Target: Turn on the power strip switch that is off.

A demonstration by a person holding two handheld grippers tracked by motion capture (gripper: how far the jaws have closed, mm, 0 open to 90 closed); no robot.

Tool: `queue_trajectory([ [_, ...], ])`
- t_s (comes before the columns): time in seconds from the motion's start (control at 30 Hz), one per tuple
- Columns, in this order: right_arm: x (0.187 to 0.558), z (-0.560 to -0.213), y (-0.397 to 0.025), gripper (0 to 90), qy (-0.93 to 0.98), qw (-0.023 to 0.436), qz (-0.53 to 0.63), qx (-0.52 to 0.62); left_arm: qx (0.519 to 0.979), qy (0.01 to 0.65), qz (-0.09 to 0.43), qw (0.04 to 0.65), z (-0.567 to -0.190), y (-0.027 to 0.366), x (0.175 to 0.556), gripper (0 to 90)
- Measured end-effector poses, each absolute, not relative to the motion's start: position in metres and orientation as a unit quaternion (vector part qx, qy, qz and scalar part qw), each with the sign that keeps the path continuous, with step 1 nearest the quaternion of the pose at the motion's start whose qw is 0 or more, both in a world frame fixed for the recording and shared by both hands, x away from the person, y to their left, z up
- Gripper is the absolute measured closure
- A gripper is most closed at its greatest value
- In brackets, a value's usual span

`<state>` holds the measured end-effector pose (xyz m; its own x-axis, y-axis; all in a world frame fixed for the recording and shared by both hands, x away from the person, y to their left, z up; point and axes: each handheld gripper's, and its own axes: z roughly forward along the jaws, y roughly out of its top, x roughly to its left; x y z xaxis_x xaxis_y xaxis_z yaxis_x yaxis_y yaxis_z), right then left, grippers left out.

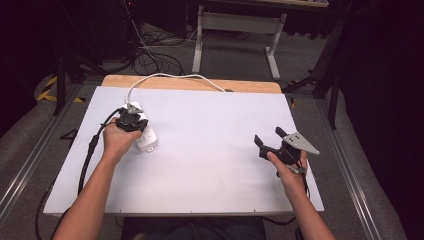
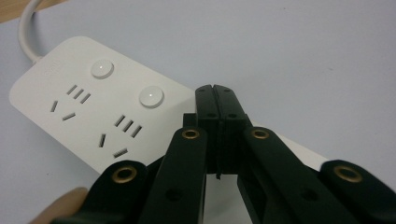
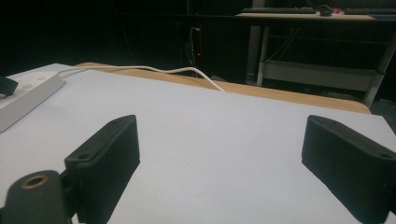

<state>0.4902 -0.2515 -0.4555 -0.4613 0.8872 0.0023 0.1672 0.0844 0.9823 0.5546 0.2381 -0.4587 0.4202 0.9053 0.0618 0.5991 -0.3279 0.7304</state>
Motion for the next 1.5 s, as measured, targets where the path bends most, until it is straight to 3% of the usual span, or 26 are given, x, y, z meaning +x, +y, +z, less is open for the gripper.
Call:
queue_trajectory([
  [0.6, 0.489, -0.455, -0.251, 11.7, 0.658, 0.331, 0.545, 0.401, 0.773, 0.492, 0.258, 0.307, -0.462, 0.239, 0.554, 90.0],
  [0.77, 0.488, -0.454, -0.252, 11.7, 0.655, 0.332, 0.548, 0.401, 0.761, 0.505, 0.221, 0.342, -0.463, 0.247, 0.554, 90.0],
  [1.5, 0.488, -0.452, -0.253, 11.6, 0.651, 0.334, 0.549, 0.404, 0.774, 0.496, 0.237, 0.315, -0.463, 0.236, 0.556, 90.0],
])
